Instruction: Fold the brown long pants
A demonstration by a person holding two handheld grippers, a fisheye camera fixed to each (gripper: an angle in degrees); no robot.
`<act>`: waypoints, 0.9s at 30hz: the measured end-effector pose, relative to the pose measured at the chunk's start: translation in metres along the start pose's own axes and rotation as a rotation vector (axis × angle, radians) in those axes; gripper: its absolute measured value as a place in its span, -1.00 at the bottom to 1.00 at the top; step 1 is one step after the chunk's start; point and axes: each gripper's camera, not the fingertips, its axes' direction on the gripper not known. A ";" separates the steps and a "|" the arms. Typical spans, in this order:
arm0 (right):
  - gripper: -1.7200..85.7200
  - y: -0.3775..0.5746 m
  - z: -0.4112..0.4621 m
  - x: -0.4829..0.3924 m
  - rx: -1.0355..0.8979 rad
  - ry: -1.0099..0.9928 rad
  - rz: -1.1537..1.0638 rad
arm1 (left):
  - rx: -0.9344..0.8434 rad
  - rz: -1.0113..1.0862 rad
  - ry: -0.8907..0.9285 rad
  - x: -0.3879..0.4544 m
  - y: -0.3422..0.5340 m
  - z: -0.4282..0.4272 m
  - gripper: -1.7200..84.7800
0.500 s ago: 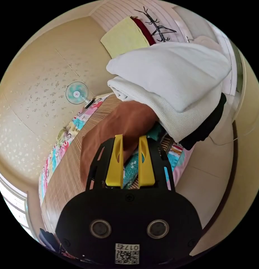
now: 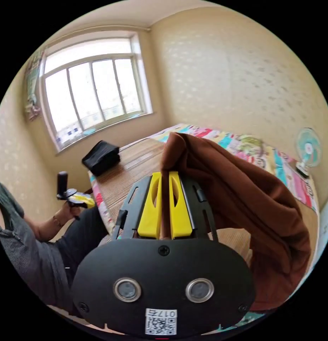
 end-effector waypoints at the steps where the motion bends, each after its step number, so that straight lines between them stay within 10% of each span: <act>1: -0.87 0.004 0.022 -0.015 -0.033 -0.060 -0.011 | 0.025 0.029 0.034 0.007 0.000 -0.005 -0.98; 10: -0.80 0.139 0.157 -0.052 -0.049 -0.514 0.351 | 0.020 0.036 -0.103 0.005 0.014 -0.046 -0.95; 27: -0.65 0.106 0.218 0.291 0.031 -0.115 0.931 | -0.019 -0.109 -0.035 -0.018 -0.027 0.022 -0.97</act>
